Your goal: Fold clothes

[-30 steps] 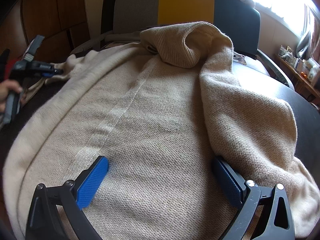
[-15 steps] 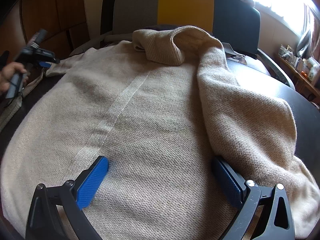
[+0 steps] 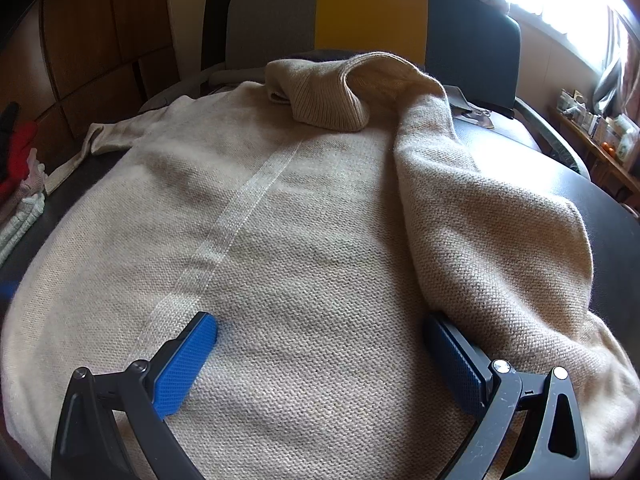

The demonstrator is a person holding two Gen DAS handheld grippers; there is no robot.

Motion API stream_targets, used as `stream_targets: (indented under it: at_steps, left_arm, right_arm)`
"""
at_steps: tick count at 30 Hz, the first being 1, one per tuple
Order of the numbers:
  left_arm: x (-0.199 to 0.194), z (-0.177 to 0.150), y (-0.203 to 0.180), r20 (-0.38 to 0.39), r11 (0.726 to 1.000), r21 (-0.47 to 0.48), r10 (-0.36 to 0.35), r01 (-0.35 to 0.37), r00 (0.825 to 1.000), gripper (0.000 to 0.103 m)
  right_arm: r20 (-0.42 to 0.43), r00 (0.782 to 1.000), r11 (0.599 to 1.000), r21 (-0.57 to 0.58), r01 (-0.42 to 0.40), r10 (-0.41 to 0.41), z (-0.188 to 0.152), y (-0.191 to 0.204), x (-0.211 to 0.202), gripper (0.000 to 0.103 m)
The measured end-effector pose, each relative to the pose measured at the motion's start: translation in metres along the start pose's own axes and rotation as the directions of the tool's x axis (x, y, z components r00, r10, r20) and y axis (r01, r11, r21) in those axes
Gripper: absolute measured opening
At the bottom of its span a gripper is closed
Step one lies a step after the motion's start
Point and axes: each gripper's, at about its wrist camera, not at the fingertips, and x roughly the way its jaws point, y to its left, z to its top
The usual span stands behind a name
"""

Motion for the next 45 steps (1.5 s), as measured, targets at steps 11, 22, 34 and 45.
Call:
stream_targets:
  at_steps: [11, 22, 34, 45]
  left_arm:
    - [0.012, -0.002, -0.031, 0.025, 0.952, 0.178, 0.248, -0.248, 0.969, 0.055]
    - [0.018, 0.001, -0.032, -0.008, 0.955, 0.168, 0.249, -0.245, 0.968, 0.027]
    - [-0.026, -0.016, -0.002, 0.032, 0.978, -0.012, 0.21, -0.21, 0.977, 0.029]
    - [0.016, 0.006, -0.03, -0.031, 0.963, 0.213, 0.176, -0.165, 0.984, 0.031]
  right_arm:
    - [-0.005, 1.0, 1.0, -0.006, 0.008, -0.008, 0.001, 0.001, 0.001, 0.103]
    - [-0.005, 1.0, 1.0, -0.007, 0.011, -0.012, 0.001, 0.002, 0.0, 0.103]
    - [-0.003, 1.0, 1.0, -0.001, 0.004, -0.004, 0.003, 0.0, 0.001, 0.103]
    - [0.001, 1.0, 1.0, 0.003, 0.001, -0.001, 0.0, -0.001, -0.001, 0.103]
